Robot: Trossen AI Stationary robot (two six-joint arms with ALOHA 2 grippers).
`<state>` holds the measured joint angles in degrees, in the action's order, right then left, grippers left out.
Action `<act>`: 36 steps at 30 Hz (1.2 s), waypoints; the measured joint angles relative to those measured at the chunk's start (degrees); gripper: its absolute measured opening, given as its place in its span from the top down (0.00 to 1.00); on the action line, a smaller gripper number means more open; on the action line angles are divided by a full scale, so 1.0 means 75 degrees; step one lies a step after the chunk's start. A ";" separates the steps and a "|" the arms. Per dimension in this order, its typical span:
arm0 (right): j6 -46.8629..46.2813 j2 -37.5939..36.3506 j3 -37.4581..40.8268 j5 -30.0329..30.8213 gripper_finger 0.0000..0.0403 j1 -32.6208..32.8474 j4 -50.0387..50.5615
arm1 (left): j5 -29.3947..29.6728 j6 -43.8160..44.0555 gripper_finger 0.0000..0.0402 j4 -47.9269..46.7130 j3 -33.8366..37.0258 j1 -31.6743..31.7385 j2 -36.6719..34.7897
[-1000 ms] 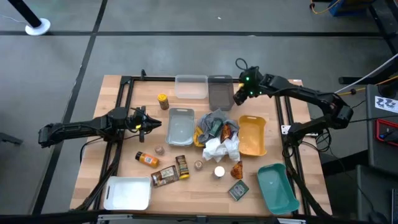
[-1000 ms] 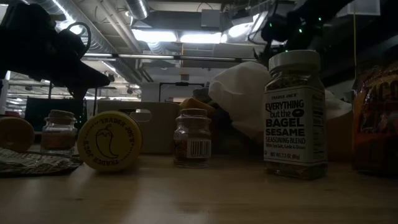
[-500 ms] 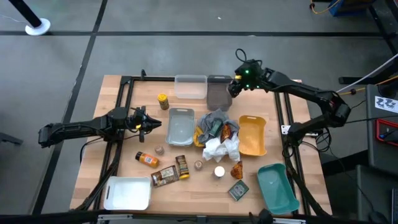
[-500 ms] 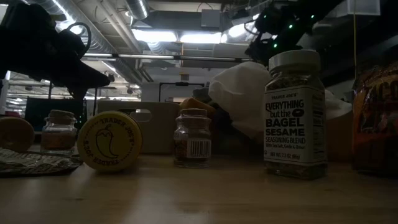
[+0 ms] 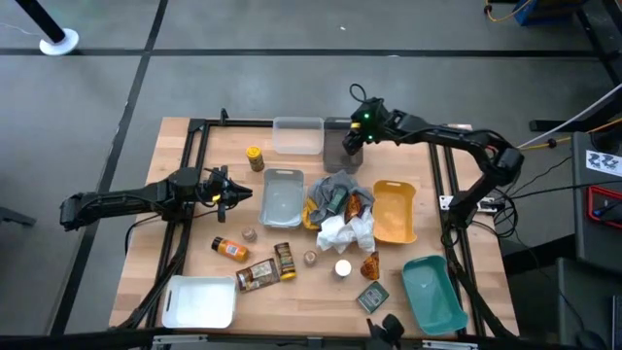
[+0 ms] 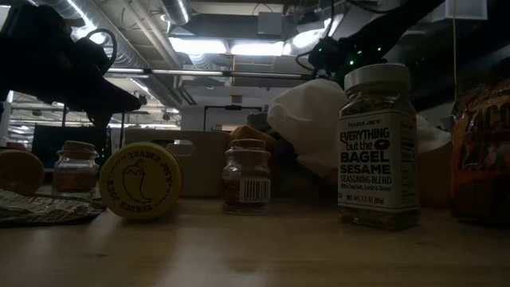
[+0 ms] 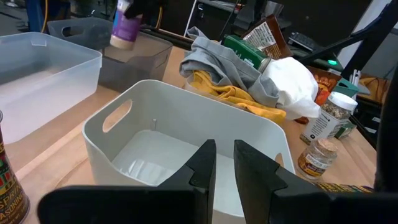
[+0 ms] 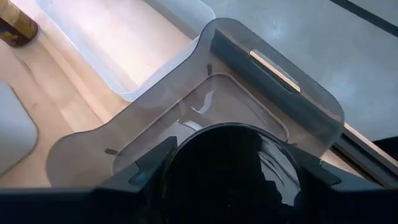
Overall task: Sort spices by type
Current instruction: Put the top black seasoning bottle into the black bin
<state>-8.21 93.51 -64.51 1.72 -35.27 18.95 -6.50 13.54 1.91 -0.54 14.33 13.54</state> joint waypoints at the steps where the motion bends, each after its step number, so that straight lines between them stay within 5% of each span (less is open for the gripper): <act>1: 0.0023 0.0074 0.0000 0.0000 0.45 0.0000 -0.0025 | 0.0000 0.0000 0.89 -0.0002 0.0000 0.0001 -0.0002; 18: 0.0152 0.0767 0.0000 0.0020 0.44 0.0000 -0.0194 | 0.0040 0.0000 0.89 -0.0002 0.0000 0.0001 0.0000; 36: 0.0151 0.0767 -0.0108 0.0023 0.26 0.0000 -0.0064 | 0.0096 -0.0003 0.89 0.0038 -0.0041 0.0003 0.0000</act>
<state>-7.07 99.26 -65.32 1.89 -35.27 18.48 -5.78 13.52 2.20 -0.84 14.35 13.54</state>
